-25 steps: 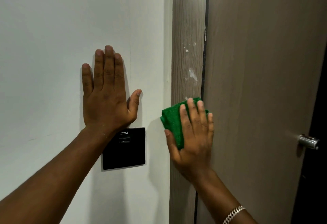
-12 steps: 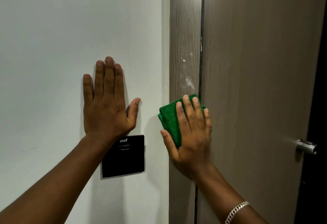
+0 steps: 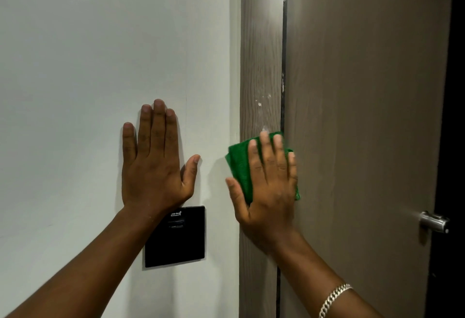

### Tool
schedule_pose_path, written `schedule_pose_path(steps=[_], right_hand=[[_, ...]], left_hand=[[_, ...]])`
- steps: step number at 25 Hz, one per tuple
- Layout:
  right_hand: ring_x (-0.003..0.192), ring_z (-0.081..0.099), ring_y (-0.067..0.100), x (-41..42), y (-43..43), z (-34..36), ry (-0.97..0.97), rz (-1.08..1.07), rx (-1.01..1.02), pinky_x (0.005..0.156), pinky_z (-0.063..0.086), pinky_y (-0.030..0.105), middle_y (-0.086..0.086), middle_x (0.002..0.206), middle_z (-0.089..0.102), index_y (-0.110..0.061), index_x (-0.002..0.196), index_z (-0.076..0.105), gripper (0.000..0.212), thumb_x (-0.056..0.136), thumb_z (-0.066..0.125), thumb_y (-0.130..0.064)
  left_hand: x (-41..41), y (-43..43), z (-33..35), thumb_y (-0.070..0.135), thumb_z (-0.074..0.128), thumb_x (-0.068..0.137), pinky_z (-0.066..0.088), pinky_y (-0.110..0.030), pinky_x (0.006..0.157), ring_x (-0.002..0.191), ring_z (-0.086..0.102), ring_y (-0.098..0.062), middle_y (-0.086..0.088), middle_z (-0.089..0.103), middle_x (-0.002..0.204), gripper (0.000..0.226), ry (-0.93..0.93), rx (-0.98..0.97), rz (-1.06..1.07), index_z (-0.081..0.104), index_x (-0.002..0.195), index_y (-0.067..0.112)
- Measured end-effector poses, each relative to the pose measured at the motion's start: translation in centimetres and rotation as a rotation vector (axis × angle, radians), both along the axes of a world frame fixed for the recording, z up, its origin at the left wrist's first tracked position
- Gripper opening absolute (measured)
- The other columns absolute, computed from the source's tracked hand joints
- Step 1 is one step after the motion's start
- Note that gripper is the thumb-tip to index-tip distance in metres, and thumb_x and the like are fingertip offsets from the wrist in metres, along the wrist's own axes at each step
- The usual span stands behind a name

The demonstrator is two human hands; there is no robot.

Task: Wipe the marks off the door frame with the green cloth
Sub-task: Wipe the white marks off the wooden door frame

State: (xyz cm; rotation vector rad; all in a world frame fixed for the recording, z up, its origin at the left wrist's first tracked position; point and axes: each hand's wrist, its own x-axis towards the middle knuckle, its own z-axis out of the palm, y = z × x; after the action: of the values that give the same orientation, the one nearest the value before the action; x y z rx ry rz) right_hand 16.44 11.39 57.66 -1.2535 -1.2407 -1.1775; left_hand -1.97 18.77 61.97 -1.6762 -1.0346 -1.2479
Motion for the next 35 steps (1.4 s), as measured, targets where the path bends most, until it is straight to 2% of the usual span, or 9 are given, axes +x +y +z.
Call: schedule_pose_path(steps=[5, 8, 11, 15, 18, 21, 28, 31, 35], right_hand=[[0.154, 0.013, 0.026, 0.3, -0.3, 1.2, 0.056, 0.022, 0.002, 0.125, 0.013, 0.050, 0.010, 0.162, 0.026, -0.010, 0.151, 0.030, 0.067, 0.098, 0.037, -0.051], [0.153, 0.014, 0.026, 0.5, -0.3, 1.4, -0.109, 0.001, -0.050, 0.124, 0.015, 0.052, 0.010, 0.162, 0.026, -0.011, 0.151, 0.030, 0.067, 0.098, 0.038, -0.051], [0.154, 0.012, 0.025, 0.5, -0.4, 2.7, 0.050, 0.016, -0.006, 0.124, 0.014, 0.052, 0.010, 0.163, 0.024, -0.010, 0.151, 0.029, 0.069, 0.097, 0.036, -0.053], [0.154, 0.013, 0.026, 0.4, -0.1, 3.1, -0.159, -0.013, -0.056, 0.124, 0.016, 0.054, 0.010, 0.163, 0.024, -0.011, 0.152, 0.028, 0.071, 0.096, 0.039, -0.054], [0.154, 0.011, 0.025, 0.6, -0.2, 4.3, 0.024, -0.002, 0.005, 0.125, 0.012, 0.051, 0.010, 0.163, 0.022, -0.010, 0.152, 0.026, 0.073, 0.096, 0.037, -0.055], [0.154, 0.010, 0.025, 0.9, -0.1, 4.4, -0.158, -0.049, -0.055, 0.125, 0.011, 0.052, 0.010, 0.164, 0.020, -0.010, 0.153, 0.024, 0.076, 0.095, 0.039, -0.056], [0.154, 0.011, 0.025, 2.0, -0.4, 6.2, -0.201, -0.069, -0.067, 0.124, 0.014, 0.054, 0.010, 0.164, 0.021, -0.009, 0.152, 0.025, 0.077, 0.094, 0.040, -0.057], [0.154, 0.007, 0.024, 1.9, -0.4, 7.2, -0.029, -0.014, -0.034, 0.125, 0.010, 0.051, 0.009, 0.165, 0.018, -0.009, 0.153, 0.021, 0.078, 0.094, 0.039, -0.057], [0.154, 0.013, 0.025, 1.7, -0.5, 6.8, -0.301, -0.048, -0.093, 0.123, 0.018, 0.054, 0.011, 0.163, 0.022, -0.009, 0.152, 0.026, 0.078, 0.093, 0.044, -0.056]], left_hand=[[0.0, 0.0, 0.0, 0.056, 0.025, 0.092, 0.000, -0.051, 0.124, 0.154, -0.001, -0.032, -0.018, 0.002, 0.166, 0.085, -0.002, 0.002, 0.002, 0.001, 0.155, 0.005], [-0.1, 0.0, 0.0, 0.056, 0.027, 0.092, 0.002, -0.052, 0.125, 0.154, -0.001, -0.032, -0.017, 0.000, 0.166, 0.086, 0.004, -0.006, -0.009, 0.000, 0.155, 0.005], [-0.1, 0.1, 0.0, 0.056, 0.026, 0.091, 0.001, -0.051, 0.125, 0.154, -0.001, -0.032, -0.017, 0.000, 0.166, 0.086, 0.002, -0.006, -0.003, 0.000, 0.155, 0.005], [-0.2, 0.1, 0.0, 0.056, 0.026, 0.091, 0.001, -0.051, 0.125, 0.154, 0.000, -0.032, -0.017, 0.001, 0.166, 0.086, 0.007, -0.002, -0.003, 0.001, 0.155, 0.005], [-0.1, 0.1, -0.1, 0.056, 0.026, 0.091, 0.001, -0.051, 0.125, 0.154, 0.001, -0.032, -0.017, 0.001, 0.166, 0.086, 0.008, -0.004, -0.001, 0.002, 0.155, 0.004], [-0.1, 0.1, -0.1, 0.056, 0.028, 0.091, 0.003, -0.051, 0.124, 0.154, 0.001, -0.032, -0.017, 0.001, 0.166, 0.086, 0.011, -0.005, 0.006, 0.002, 0.155, 0.004], [-0.2, 0.1, 0.0, 0.056, 0.027, 0.090, 0.004, -0.051, 0.125, 0.154, 0.002, -0.032, -0.016, 0.002, 0.166, 0.086, 0.011, -0.009, -0.002, 0.004, 0.155, 0.005], [-0.2, 0.2, 0.0, 0.056, 0.026, 0.090, 0.004, -0.052, 0.125, 0.154, 0.002, -0.033, -0.017, 0.003, 0.166, 0.085, 0.011, -0.006, 0.003, 0.005, 0.155, 0.004], [-0.2, 0.1, 0.0, 0.054, 0.032, 0.090, 0.007, -0.054, 0.124, 0.154, 0.002, -0.033, -0.018, 0.004, 0.166, 0.086, 0.015, 0.000, -0.004, 0.005, 0.155, 0.004]])
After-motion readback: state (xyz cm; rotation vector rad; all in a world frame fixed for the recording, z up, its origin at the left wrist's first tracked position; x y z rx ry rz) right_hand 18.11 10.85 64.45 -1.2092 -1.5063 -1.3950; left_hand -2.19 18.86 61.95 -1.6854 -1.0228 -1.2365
